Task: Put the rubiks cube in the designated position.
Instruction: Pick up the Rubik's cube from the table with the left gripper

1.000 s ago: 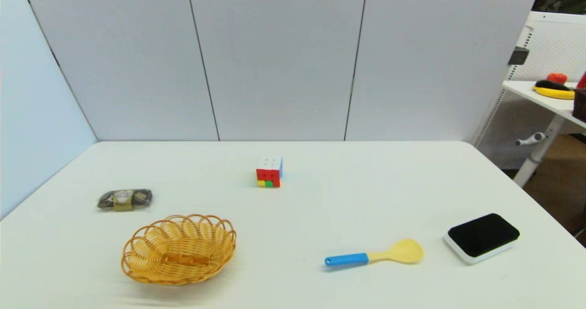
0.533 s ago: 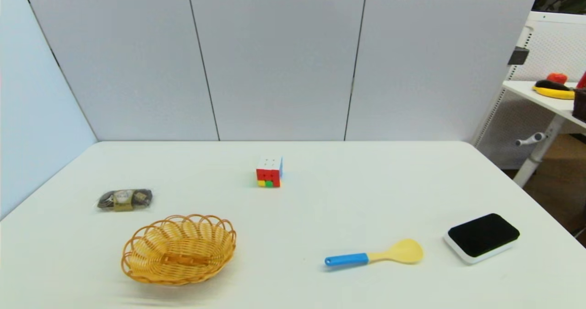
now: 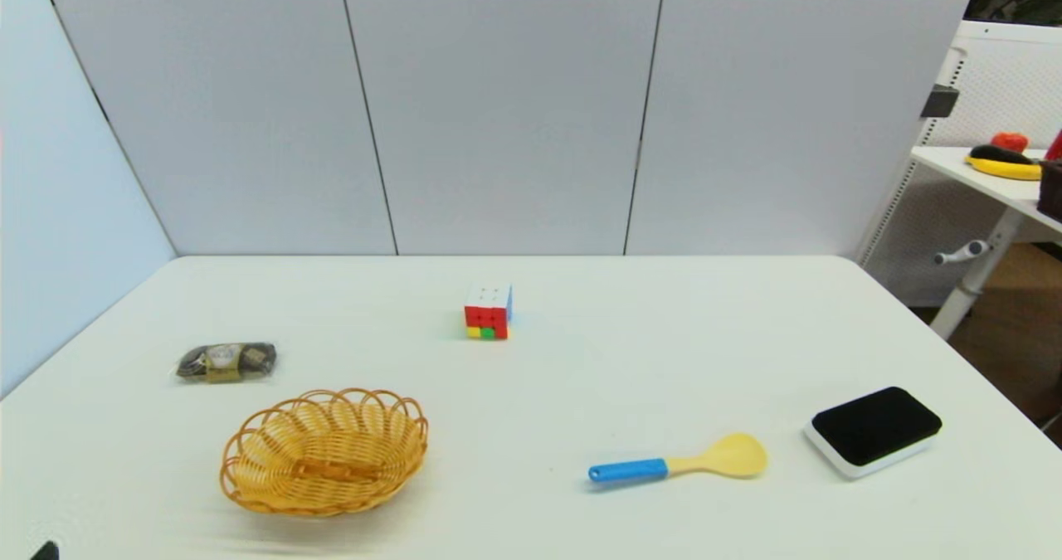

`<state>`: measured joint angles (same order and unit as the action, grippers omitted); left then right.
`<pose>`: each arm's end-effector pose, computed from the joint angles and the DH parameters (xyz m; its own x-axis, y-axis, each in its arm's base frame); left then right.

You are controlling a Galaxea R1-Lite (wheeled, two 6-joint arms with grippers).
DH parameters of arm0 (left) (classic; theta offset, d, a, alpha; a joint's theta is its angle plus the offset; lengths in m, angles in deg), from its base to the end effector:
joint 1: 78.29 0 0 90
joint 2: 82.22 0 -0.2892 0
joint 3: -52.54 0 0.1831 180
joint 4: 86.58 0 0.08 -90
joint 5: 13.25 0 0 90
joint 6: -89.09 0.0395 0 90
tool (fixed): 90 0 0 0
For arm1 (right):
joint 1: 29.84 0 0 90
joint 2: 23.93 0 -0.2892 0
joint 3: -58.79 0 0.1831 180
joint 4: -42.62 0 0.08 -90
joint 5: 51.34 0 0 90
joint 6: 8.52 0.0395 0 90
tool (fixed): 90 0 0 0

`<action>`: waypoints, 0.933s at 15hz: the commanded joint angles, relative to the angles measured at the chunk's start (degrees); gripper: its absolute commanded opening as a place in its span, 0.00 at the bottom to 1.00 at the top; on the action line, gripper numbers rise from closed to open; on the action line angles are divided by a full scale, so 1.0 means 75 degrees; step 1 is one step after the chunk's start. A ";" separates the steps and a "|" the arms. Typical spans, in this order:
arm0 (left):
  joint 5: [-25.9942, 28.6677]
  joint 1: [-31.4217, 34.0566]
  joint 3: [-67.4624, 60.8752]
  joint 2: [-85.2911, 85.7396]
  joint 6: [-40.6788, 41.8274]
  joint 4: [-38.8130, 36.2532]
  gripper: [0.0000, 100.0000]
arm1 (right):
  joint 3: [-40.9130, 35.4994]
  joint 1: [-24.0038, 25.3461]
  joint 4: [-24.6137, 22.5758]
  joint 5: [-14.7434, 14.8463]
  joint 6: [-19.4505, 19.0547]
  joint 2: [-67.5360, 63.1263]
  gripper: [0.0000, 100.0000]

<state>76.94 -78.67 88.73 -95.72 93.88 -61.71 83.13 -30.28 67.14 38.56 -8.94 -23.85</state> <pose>0.0071 -0.0002 0.1336 0.9992 -0.0099 -0.0380 0.0131 0.9964 0.0833 -0.0030 0.0001 0.0751 1.0000 -0.0059 -0.0017 0.0059 1.0000 -0.0073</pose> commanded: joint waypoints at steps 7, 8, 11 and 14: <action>0.0526 -0.1414 0.6576 -0.9297 0.0849 -0.0386 1.00 | 0.0012 0.0000 -0.0001 0.0001 -0.0003 -0.0010 1.00; 0.0796 -0.1450 0.7069 -0.9918 0.0932 -0.0398 1.00 | 0.0000 0.0000 -0.0001 0.0001 -0.0003 -0.0010 1.00; 0.1288 -0.1778 0.8346 -1.1476 0.1025 -0.0257 1.00 | 0.0000 0.0000 -0.0001 0.0001 -0.0003 -0.0010 1.00; 0.1288 -0.2246 0.9365 -1.2519 0.0943 0.0012 1.00 | 0.0000 0.0000 -0.0001 0.0001 -0.0003 -0.0010 1.00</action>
<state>85.63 -91.82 150.53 -177.14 101.07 -63.12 83.13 -30.28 67.14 38.59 -8.90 -23.85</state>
